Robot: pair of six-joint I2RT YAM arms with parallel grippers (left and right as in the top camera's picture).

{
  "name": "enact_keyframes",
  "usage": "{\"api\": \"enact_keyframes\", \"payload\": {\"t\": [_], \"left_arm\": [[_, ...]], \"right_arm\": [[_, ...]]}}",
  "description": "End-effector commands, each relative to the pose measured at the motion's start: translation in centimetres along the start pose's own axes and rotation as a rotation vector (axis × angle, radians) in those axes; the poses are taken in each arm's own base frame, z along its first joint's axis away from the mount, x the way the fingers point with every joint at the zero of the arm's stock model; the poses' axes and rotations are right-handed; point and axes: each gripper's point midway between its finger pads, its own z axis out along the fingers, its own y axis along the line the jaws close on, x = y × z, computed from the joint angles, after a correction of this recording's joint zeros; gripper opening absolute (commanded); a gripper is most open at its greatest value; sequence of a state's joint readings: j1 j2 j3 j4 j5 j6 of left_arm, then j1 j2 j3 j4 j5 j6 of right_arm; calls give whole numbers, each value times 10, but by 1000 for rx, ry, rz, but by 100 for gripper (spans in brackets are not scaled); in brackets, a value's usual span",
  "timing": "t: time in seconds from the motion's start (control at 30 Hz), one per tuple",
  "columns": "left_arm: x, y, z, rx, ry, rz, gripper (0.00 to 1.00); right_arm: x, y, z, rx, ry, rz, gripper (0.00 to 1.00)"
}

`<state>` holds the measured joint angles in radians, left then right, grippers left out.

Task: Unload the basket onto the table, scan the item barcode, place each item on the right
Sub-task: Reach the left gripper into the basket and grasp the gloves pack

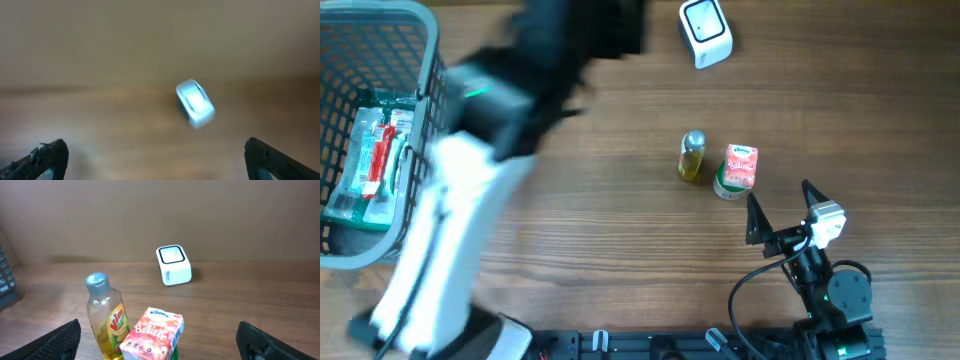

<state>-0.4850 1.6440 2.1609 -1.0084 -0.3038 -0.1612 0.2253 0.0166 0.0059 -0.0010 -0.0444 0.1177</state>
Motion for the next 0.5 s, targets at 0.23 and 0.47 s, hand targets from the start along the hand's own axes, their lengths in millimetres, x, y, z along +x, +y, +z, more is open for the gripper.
{"api": "enact_keyframes", "payload": {"t": [0.23,0.47], "left_arm": [[3,268,-31,-592,76,-36,100],[74,367,-19,-739,350,-88,100]], "right_arm": [[-1,0,0,-4,-4,-12,100],[-1,0,0,-4,-4,-12,100]]}}
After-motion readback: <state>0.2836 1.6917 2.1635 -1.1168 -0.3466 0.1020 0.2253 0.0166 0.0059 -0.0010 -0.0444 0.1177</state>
